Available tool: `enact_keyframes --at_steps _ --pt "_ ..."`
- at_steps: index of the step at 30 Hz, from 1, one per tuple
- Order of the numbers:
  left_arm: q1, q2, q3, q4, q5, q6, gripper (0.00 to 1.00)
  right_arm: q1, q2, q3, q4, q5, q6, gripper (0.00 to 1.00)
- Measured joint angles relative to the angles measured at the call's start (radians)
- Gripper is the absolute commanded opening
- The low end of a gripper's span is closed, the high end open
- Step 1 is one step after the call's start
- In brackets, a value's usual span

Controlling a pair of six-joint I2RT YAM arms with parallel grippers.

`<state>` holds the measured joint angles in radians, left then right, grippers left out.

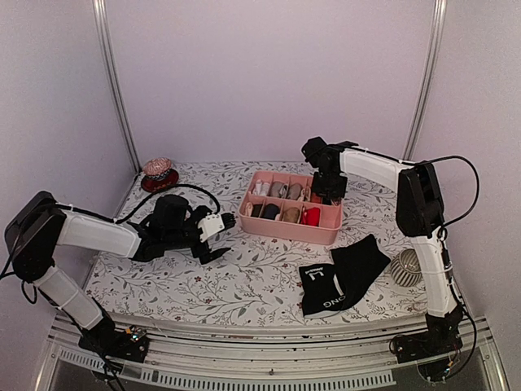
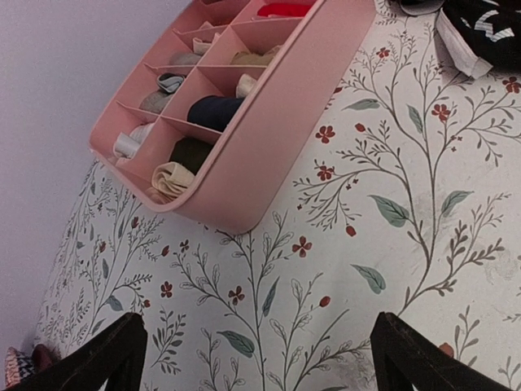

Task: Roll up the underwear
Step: Place the underwear in the storage box, then move the storage box to the center of the board.

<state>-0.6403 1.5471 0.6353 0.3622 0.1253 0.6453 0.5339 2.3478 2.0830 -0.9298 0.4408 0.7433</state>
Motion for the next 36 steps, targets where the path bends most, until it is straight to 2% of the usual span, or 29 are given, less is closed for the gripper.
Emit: enact_keyframes --at_steps 2,6,13,15,17,18,21,29,36 --pt "0.0 0.0 0.0 0.0 0.0 0.001 0.99 0.004 0.0 0.0 -0.005 0.0 -0.001 0.26" --pt "0.0 0.005 0.002 -0.001 0.0 0.002 0.98 0.009 0.0 0.0 -0.008 0.019 -0.009 0.42" --pt "0.0 0.009 0.004 -0.002 0.0 0.002 0.99 0.016 -0.013 0.0 -0.021 0.056 -0.028 0.49" --pt "0.0 0.009 0.004 -0.002 -0.001 0.002 0.99 0.026 -0.027 0.0 -0.027 0.064 -0.039 0.63" --pt "0.0 0.009 0.004 -0.002 0.0 0.002 0.98 0.044 -0.05 -0.001 -0.035 0.079 -0.057 0.84" --pt "0.0 0.009 0.004 -0.002 0.0 0.002 0.99 0.057 -0.066 -0.003 -0.039 0.088 -0.068 0.91" --pt "0.0 0.009 0.004 -0.002 -0.001 0.002 0.99 0.109 -0.127 -0.041 -0.043 0.131 -0.101 1.0" --pt "0.0 0.009 0.004 -0.002 -0.004 0.002 0.99 0.28 -0.338 -0.333 -0.008 0.174 -0.172 0.99" --pt "0.0 0.009 0.004 -0.002 -0.004 0.002 0.99 0.367 -0.376 -0.525 0.054 0.175 -0.257 0.99"
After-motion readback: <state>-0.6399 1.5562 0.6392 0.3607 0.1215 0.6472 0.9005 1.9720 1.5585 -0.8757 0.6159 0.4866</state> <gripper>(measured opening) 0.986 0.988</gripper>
